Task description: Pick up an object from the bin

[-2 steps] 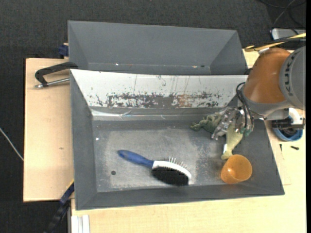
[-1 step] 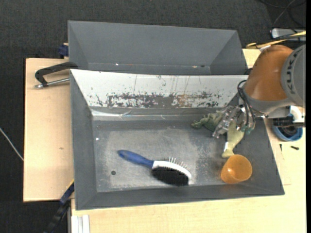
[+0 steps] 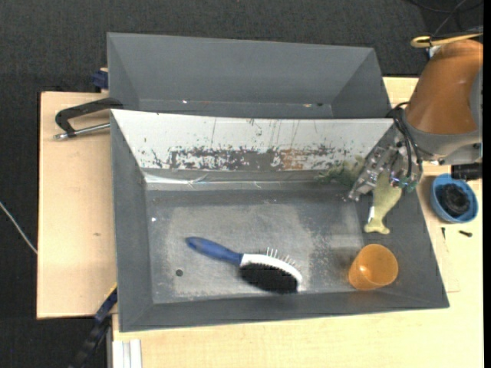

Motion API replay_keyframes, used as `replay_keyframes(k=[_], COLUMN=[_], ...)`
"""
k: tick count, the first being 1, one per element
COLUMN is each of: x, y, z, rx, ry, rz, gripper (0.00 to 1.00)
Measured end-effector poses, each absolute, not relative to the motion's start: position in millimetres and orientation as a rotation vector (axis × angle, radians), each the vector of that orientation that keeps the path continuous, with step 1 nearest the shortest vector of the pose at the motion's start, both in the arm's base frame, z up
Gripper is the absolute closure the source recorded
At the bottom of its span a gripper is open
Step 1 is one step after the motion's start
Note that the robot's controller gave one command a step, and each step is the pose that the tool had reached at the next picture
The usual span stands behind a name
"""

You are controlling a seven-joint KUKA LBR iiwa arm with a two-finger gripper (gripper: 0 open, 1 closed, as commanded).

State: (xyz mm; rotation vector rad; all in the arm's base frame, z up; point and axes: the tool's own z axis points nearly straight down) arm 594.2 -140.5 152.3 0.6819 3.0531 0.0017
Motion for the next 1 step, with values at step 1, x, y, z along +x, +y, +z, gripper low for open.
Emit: replay_keyframes(k=[1], x=[595.9], y=[-139.8], z=[169.6], rx=[0.681], ry=[3.058], rz=[0.002], gripper=[1.0])
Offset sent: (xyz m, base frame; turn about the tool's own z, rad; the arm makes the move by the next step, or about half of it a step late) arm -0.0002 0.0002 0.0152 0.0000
